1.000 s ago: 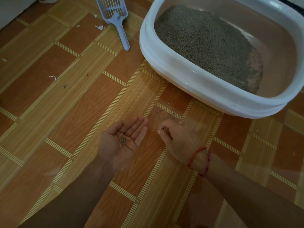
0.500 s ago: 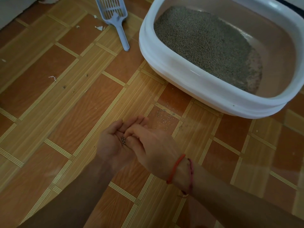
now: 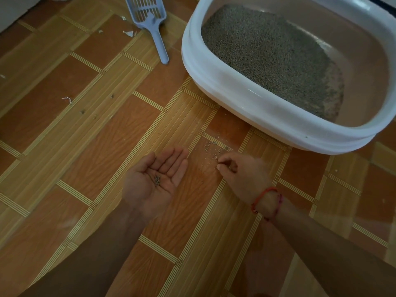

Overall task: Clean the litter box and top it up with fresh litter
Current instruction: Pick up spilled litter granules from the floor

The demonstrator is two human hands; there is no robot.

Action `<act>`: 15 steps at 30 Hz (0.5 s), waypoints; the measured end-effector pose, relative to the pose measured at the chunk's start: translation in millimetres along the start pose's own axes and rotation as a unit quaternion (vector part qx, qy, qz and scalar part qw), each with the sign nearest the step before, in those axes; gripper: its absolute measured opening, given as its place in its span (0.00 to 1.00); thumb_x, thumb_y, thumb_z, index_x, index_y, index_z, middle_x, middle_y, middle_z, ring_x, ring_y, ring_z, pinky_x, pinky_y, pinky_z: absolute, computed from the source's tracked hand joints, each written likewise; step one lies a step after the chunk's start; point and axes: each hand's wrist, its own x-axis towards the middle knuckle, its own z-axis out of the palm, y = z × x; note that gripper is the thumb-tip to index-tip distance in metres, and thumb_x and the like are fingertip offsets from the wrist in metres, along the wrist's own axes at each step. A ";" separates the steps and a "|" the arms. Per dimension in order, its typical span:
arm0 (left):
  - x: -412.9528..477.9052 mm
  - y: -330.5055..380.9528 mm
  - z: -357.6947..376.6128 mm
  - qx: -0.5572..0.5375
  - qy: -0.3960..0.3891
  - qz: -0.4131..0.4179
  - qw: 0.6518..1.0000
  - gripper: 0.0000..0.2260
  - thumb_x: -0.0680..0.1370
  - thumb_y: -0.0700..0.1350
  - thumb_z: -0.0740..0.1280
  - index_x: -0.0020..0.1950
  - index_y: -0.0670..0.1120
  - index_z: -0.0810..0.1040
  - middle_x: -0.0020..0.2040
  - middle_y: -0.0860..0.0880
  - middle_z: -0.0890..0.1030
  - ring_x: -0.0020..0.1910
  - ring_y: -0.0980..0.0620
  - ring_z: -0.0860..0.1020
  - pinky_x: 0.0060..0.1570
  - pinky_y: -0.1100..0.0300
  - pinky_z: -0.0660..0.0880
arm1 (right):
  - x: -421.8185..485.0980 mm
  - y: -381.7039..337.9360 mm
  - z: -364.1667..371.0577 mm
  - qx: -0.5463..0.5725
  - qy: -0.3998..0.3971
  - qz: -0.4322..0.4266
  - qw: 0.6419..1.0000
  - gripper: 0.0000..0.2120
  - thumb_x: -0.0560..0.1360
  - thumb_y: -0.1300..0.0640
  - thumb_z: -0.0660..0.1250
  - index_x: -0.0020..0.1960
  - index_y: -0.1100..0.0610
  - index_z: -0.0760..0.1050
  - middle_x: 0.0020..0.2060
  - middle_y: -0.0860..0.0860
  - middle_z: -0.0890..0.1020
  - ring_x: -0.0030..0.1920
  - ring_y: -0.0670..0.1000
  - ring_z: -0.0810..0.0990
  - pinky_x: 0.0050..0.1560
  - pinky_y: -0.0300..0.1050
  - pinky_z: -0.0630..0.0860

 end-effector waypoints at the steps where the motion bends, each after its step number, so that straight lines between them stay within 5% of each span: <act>1: 0.2 0.2 -0.4 -0.002 0.000 -0.001 1.000 0.22 0.84 0.45 0.56 0.45 0.33 0.84 0.55 0.37 0.84 0.55 0.40 0.84 0.52 0.45 0.82 | 0.4 2.2 1.8 -0.003 0.002 -0.001 1.000 0.06 0.78 0.51 0.65 0.52 0.47 0.80 0.33 0.34 0.70 0.36 0.35 0.69 0.36 0.30 0.62; 9: 0.5 0.7 -2.7 -0.003 0.006 -0.004 1.000 0.21 0.84 0.45 0.56 0.47 0.33 0.83 0.56 0.37 0.84 0.55 0.40 0.84 0.52 0.45 0.82 | 6.0 2.6 8.1 -0.026 -0.021 -0.009 0.999 0.07 0.79 0.49 0.63 0.48 0.44 0.80 0.38 0.38 0.80 0.40 0.39 0.76 0.38 0.29 0.69; 15: 2.2 0.2 -4.0 0.001 0.006 -0.004 1.000 0.22 0.84 0.46 0.56 0.45 0.33 0.84 0.55 0.37 0.84 0.55 0.40 0.84 0.51 0.45 0.82 | 0.1 1.1 11.7 -0.095 -0.012 -0.065 0.993 0.09 0.81 0.50 0.57 0.51 0.50 0.75 0.34 0.45 0.79 0.33 0.47 0.77 0.35 0.48 0.77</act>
